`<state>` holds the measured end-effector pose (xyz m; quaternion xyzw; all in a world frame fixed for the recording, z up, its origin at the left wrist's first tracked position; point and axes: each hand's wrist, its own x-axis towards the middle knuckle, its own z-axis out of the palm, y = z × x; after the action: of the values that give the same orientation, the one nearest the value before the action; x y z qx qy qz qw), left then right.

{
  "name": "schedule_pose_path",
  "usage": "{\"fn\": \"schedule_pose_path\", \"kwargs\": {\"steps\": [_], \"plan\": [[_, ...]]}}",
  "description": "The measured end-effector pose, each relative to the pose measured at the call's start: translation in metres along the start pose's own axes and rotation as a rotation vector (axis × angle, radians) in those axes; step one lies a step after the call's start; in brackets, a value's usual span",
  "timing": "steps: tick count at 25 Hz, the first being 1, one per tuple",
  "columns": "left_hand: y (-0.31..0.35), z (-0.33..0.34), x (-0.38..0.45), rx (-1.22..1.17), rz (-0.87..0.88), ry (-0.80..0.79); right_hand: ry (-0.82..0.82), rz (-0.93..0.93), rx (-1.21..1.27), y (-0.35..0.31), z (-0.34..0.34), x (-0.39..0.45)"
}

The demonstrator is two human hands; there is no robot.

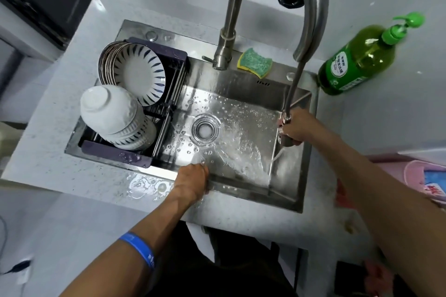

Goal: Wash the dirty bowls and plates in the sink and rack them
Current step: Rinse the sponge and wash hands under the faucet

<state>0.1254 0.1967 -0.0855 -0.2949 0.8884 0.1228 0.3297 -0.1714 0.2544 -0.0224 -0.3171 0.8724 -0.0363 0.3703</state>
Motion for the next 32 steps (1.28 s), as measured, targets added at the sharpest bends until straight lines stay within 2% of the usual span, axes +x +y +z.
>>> {"fn": "schedule_pose_path", "kwargs": {"steps": [3,7,11,13,16,19,21,22,24,25,26,27,28,30,32], "plan": [[-0.002,-0.001,0.002,-0.022,-0.015,-0.010,-0.071,0.035,-0.002,0.003,0.021,-0.014],[0.002,0.001,-0.005,-0.002,-0.026,0.036,-0.029,0.059,0.121,0.005,0.036,-0.022],[0.002,0.002,-0.012,-0.058,-0.040,0.056,-0.129,-0.080,0.333,-0.048,0.085,-0.047],[-0.003,0.003,-0.020,-0.169,-0.027,0.044,-0.124,-0.114,0.403,-0.064,0.099,-0.048],[-0.021,0.004,-0.029,-0.509,-0.026,0.001,0.008,-0.078,0.418,-0.063,0.101,-0.045],[-0.048,-0.011,-0.036,-0.765,-0.029,0.047,-0.101,-0.174,0.366,-0.100,0.113,-0.061],[-0.068,-0.031,-0.051,-0.857,-0.010,0.157,-0.094,-0.298,0.307,-0.132,0.116,-0.065],[-0.080,-0.045,-0.061,-0.917,-0.012,0.290,-0.057,-0.370,0.239,-0.150,0.111,-0.067],[-0.115,-0.072,-0.080,-0.975,-0.074,0.695,0.011,-0.450,0.144,-0.190,0.096,-0.074],[-0.135,-0.081,-0.084,-0.917,-0.136,0.892,0.009,-0.456,0.164,-0.214,0.087,-0.081],[-0.156,-0.088,-0.084,-0.821,-0.208,1.011,-0.002,-0.468,0.214,-0.238,0.079,-0.088],[-0.175,-0.093,-0.079,-0.741,-0.269,1.018,0.000,-0.507,0.261,-0.262,0.074,-0.092],[-0.192,-0.099,-0.072,-0.701,-0.296,0.917,0.020,-0.547,0.305,-0.284,0.069,-0.092],[-0.212,-0.106,-0.056,-0.653,-0.250,0.619,0.122,-0.554,0.456,-0.317,0.060,-0.080],[-0.221,-0.107,-0.045,-0.526,-0.167,0.477,0.236,-0.489,0.585,-0.338,0.053,-0.064]]}}
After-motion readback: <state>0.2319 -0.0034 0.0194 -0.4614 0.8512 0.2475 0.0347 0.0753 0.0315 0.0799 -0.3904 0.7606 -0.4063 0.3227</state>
